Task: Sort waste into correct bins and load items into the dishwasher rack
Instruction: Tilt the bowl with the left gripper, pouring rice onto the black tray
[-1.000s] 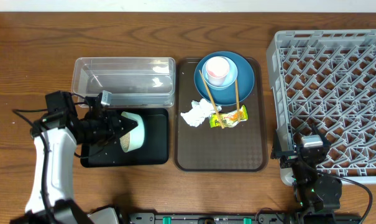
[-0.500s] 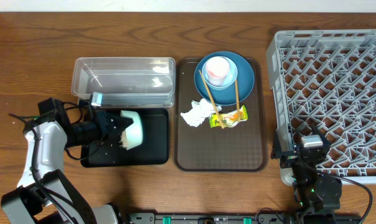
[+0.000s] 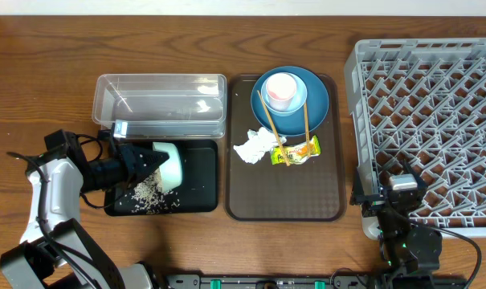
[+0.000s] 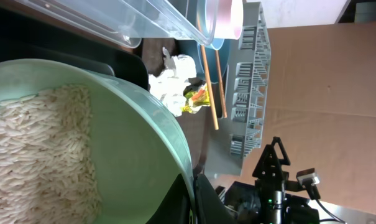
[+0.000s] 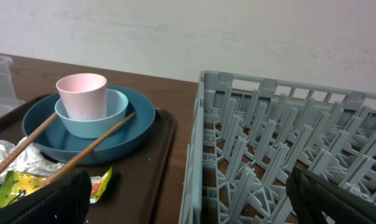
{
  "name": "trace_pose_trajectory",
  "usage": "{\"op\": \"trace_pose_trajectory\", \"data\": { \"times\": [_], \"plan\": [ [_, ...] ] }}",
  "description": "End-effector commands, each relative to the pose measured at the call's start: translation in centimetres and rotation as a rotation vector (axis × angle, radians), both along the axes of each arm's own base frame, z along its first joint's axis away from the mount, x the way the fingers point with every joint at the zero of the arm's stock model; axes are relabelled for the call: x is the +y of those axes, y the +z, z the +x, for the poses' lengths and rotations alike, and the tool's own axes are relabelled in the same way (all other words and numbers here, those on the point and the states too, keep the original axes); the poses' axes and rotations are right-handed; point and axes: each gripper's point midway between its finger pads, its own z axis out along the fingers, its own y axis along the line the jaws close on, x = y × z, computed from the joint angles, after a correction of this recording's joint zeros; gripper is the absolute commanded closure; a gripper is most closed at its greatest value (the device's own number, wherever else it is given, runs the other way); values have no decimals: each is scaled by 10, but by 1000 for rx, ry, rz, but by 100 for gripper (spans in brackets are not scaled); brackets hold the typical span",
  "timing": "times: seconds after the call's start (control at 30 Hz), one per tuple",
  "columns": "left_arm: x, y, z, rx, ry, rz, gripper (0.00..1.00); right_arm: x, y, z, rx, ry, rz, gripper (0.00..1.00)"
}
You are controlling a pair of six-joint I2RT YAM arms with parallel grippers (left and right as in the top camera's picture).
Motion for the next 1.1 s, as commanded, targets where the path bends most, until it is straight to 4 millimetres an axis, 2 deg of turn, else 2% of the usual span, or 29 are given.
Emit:
{"op": "trace_pose_trajectory", "data": {
  "times": [0.0,0.27,0.53,0.93,1.07],
  "plan": [
    [-3,9,1,-40,0,-51,94,0,-1,0,5,-4,3,1],
    [-4,11,0,-37,2,-69,94,0,-1,0,5,-4,3,1],
    [-8,33,5,-93,19,-186,94,0,-1,0,4,-4,3,1],
    [15,35,3,-70,121,-213,94,0,-1,0,5,-4,3,1],
    [17,35,3,-63,129,-217,94,0,-1,0,4,-4,3,1]
  ]
}}
